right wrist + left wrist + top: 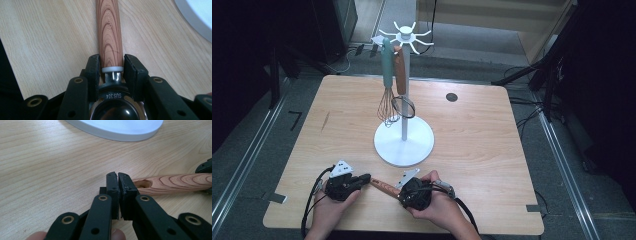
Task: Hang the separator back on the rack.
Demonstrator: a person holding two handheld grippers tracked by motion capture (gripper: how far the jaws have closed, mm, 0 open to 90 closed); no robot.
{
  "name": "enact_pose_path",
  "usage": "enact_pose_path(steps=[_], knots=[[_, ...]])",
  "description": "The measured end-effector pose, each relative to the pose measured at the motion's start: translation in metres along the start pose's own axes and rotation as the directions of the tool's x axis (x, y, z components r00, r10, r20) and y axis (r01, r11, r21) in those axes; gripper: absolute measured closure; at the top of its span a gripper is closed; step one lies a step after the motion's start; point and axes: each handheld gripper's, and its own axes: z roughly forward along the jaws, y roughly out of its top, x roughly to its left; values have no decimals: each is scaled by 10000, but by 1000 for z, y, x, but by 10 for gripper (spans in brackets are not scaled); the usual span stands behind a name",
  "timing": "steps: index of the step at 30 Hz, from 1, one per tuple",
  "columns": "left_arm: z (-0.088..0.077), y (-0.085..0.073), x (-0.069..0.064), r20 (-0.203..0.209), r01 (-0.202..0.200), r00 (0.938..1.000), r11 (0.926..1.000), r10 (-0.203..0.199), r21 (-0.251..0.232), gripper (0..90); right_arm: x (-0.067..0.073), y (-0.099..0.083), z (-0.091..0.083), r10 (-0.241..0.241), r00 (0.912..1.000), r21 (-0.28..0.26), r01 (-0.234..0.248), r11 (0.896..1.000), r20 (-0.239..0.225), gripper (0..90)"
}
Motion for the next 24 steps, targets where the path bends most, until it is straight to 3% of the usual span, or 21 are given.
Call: enact_pose_path(steps=[5, 10, 14, 20, 24], knots=[[0, 0, 0, 28, 2, 10000, 10000, -2, 6, 880, -1, 3, 0, 102, 9999, 284, -105, 9995, 118, 650], [0, 0, -1, 59, -6, 10000, 10000, 6, 6, 880, 3, 10, 0, 222, 9997, 936, -233, 9953, 134, 632], [0, 0, -1, 64, -23, 10000, 10000, 23, 10, 879, 4, 16, 1, 146, 9995, 1285, -179, 9916, 264, 693], [1, 0, -1, 58, -2, 10000, 10000, 2, -3, 879, 3, 22, 2, 398, 9987, 1672, -444, 9849, 305, 698], [0, 0, 0, 101, 29, 9999, 10000, -29, -14, 871, 4, 26, 3, 249, 9990, 1987, -318, 9795, 372, 708]])
